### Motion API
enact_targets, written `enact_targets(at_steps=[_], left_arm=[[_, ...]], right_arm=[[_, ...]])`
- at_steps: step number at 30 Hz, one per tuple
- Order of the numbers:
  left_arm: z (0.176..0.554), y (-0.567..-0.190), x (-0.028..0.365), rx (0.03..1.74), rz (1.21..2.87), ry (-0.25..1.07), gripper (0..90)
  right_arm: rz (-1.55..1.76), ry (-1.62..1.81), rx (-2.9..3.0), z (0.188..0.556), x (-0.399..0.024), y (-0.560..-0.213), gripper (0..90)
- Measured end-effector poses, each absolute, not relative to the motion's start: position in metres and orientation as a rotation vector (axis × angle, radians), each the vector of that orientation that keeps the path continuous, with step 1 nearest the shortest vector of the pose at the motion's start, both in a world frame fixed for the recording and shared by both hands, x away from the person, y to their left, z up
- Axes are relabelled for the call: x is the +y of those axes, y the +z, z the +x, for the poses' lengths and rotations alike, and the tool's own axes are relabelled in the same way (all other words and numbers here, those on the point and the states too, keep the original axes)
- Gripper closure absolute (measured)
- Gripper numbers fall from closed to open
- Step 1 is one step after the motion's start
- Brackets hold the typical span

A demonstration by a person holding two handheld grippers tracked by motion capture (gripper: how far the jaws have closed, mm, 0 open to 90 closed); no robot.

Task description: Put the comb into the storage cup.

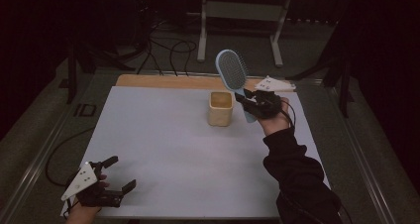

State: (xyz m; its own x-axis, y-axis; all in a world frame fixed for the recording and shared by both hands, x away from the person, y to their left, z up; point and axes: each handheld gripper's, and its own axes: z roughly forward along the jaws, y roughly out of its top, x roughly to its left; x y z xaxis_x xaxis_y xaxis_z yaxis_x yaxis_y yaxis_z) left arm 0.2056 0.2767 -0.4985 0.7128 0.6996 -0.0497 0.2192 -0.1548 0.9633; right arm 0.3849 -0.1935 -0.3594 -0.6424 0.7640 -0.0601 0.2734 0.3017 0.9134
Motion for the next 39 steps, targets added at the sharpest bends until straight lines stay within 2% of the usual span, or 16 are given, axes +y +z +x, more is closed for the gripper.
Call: enact_targets(at_steps=[39], left_arm=[[0.206,-0.499,0.278,0.741,1.706,0.483,0.0]], right_arm=[[0.884,1.534,1.952,0.449,-0.144,-0.348,70.3]])
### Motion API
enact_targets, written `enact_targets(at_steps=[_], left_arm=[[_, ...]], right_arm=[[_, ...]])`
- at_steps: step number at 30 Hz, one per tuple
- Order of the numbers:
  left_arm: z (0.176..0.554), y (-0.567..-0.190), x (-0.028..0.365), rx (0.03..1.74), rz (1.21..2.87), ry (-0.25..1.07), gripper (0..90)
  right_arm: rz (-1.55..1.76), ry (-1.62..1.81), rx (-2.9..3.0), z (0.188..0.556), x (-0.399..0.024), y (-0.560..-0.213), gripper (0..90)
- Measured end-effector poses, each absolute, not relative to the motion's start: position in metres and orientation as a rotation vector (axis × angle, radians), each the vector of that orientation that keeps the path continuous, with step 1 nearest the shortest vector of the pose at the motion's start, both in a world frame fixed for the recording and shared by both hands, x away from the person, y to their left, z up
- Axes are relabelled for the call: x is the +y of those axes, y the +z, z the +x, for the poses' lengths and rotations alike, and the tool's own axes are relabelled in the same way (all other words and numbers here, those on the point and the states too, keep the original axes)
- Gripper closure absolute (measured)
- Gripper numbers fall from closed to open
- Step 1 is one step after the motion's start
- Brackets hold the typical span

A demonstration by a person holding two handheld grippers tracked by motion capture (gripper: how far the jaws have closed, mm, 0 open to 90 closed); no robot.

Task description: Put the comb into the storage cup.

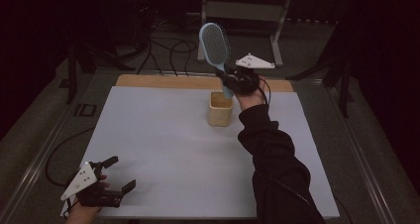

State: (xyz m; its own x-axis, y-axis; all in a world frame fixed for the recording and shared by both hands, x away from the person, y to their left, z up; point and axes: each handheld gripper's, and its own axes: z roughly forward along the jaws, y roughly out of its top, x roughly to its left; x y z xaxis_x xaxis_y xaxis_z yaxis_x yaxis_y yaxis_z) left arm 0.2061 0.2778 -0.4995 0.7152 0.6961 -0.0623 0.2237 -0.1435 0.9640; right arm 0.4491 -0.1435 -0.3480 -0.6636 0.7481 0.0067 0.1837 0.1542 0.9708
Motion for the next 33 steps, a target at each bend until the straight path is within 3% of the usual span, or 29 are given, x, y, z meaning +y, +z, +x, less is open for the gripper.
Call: enact_targets(at_steps=[10,33], left_arm=[[0.206,-0.500,0.278,0.741,1.703,0.479,0.0],[0.206,-0.500,0.278,0.745,1.701,0.470,0.0]], right_arm=[[0.900,1.561,1.919,0.463,-0.137,-0.352,70.3],[1.000,1.563,1.882,0.484,-0.137,-0.405,70.3]])
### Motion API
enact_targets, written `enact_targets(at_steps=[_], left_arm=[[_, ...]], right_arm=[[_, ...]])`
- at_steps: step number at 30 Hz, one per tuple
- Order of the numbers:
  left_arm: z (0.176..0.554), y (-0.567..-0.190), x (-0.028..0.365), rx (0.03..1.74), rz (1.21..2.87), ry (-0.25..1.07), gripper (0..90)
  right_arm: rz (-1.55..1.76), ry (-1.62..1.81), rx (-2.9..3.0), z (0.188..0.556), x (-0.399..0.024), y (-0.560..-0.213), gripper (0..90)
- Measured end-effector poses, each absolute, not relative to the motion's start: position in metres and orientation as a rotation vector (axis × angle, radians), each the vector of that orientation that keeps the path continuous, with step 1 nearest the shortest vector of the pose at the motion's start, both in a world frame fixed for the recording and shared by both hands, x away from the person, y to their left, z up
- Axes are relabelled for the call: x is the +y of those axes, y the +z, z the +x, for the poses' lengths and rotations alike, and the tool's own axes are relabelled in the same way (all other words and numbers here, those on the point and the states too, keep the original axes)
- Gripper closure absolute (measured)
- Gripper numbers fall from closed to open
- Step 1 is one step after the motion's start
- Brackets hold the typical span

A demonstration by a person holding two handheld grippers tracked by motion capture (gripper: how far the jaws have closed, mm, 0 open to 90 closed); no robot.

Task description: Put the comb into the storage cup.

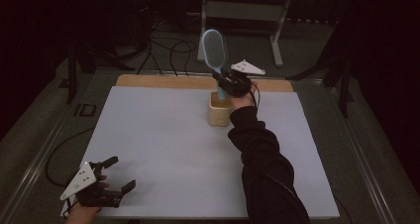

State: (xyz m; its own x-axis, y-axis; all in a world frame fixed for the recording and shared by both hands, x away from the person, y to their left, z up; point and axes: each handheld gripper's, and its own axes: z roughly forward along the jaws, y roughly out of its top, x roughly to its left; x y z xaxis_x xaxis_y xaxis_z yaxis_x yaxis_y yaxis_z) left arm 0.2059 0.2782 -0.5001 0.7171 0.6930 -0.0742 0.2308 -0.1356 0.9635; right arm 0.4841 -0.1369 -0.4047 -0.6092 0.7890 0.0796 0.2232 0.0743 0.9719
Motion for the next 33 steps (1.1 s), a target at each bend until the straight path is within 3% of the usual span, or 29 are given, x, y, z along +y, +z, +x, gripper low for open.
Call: enact_targets(at_steps=[33], left_arm=[[0.207,-0.501,0.278,0.750,1.708,0.476,0.0]], right_arm=[[0.940,1.538,1.933,0.472,-0.147,-0.444,70.0]])
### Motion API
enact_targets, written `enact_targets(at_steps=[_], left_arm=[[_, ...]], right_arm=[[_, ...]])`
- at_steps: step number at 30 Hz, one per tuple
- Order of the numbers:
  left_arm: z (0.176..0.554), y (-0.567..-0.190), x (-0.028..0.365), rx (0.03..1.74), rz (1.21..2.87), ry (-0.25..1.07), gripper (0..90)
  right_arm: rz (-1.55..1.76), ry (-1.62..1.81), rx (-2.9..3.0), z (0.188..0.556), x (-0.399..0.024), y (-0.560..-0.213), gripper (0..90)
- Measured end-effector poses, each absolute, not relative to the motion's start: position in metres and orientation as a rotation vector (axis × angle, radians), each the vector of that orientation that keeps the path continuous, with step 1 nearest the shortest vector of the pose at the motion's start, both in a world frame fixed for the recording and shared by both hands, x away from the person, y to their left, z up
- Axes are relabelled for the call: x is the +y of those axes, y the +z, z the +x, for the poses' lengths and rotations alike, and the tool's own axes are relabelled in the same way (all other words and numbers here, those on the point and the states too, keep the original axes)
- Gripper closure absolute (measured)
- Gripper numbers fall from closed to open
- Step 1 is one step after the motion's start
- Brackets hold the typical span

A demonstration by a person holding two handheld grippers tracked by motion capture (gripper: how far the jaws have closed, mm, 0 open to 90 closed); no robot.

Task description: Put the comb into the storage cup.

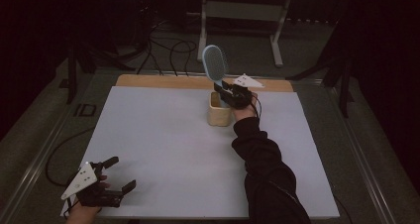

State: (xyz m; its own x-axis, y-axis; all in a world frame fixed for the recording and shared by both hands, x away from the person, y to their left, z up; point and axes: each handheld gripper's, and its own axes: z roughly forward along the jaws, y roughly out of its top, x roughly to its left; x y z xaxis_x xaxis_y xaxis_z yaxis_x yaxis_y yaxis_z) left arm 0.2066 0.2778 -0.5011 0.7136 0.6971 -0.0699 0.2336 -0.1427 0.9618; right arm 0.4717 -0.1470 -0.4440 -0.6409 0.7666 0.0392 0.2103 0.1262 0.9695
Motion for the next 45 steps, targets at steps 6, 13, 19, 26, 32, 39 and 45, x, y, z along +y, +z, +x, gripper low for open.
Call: enact_targets(at_steps=[6,13,19,26,32,39,45], left_arm=[[0.206,-0.500,0.279,0.756,1.699,0.482,0.0],[0.206,-0.501,0.279,0.756,1.703,0.482,0.0],[0.206,-0.500,0.278,0.756,1.705,0.483,0.0],[0.206,-0.500,0.278,0.754,1.706,0.484,0.0],[0.206,-0.500,0.278,0.757,1.702,0.484,0.0],[0.206,-0.500,0.278,0.755,1.704,0.485,0.0],[0.206,-0.500,0.278,0.755,1.706,0.482,0.0]], right_arm=[[0.924,1.543,1.982,0.471,-0.148,-0.446,39.0],[0.912,1.524,2.052,0.469,-0.150,-0.444,9.4],[0.903,1.508,2.059,0.465,-0.151,-0.441,8.9],[0.892,1.471,2.077,0.463,-0.155,-0.442,8.9],[0.910,1.458,2.085,0.461,-0.157,-0.441,8.9],[0.908,1.452,2.114,0.458,-0.157,-0.436,8.9],[0.912,1.447,2.120,0.454,-0.163,-0.432,8.9]])
